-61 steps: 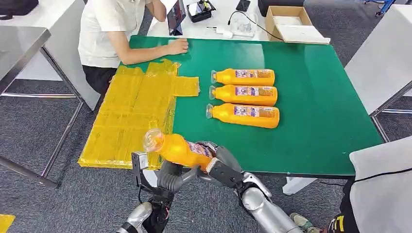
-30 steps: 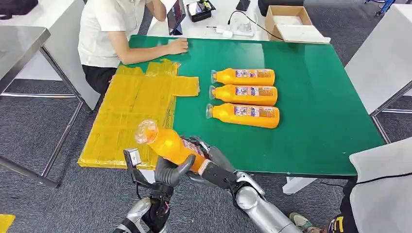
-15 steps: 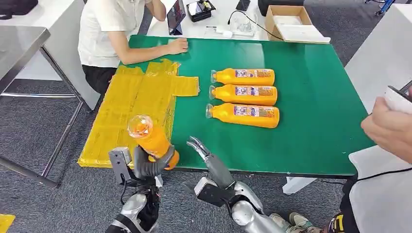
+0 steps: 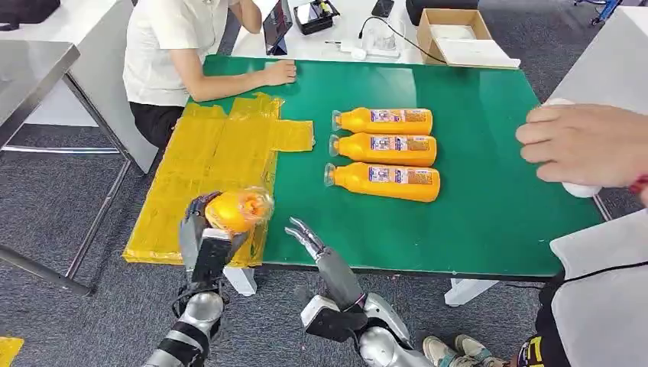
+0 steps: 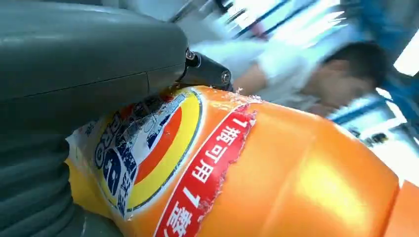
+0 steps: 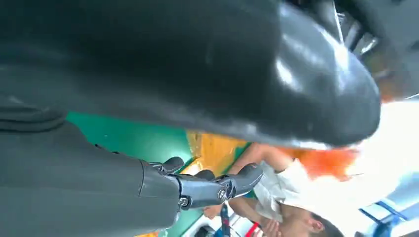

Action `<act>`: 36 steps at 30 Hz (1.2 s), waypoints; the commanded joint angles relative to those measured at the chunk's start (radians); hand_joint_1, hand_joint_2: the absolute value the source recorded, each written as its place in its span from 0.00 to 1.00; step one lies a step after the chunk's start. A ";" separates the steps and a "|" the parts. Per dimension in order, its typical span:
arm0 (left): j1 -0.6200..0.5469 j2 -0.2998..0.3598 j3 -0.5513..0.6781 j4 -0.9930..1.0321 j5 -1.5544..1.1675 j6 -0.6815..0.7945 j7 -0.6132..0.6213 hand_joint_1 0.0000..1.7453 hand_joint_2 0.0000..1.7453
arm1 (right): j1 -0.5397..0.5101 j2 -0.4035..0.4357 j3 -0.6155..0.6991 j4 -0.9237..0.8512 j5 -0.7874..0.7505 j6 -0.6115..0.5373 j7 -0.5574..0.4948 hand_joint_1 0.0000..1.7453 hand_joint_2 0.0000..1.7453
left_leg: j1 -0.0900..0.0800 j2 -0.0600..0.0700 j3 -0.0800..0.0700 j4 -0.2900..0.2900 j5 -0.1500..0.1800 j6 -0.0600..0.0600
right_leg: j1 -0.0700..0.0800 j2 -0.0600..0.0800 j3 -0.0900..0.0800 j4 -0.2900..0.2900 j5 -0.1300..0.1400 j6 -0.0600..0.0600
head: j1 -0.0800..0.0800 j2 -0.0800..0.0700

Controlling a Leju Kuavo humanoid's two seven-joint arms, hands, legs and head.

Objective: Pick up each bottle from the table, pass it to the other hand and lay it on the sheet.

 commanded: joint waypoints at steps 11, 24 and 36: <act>-0.423 0.087 -0.008 0.564 -0.583 -0.248 0.447 1.00 1.00 | -0.017 0.033 -0.041 -0.001 0.012 0.073 -0.012 0.00 0.00 | 0.001 0.000 0.004 0.000 0.001 -0.003 | 0.001 -0.001 0.004 0.001 -0.001 -0.002 | 0.000 0.000; -0.559 0.129 -0.016 0.723 -0.591 -0.616 0.626 0.88 1.00 | -0.029 0.066 -0.034 0.061 0.003 0.081 -0.031 0.00 0.00 | 0.001 0.003 0.005 -0.001 0.001 -0.004 | 0.001 0.003 0.004 0.002 0.000 -0.003 | 0.000 0.000; -0.546 0.066 -0.089 0.658 -0.493 -0.788 0.476 0.00 1.00 | -0.020 0.073 -0.034 0.126 0.015 0.034 -0.046 0.00 0.00 | 0.001 -0.001 0.004 -0.001 0.003 -0.004 | 0.000 -0.001 0.003 0.003 0.000 -0.002 | 0.000 0.000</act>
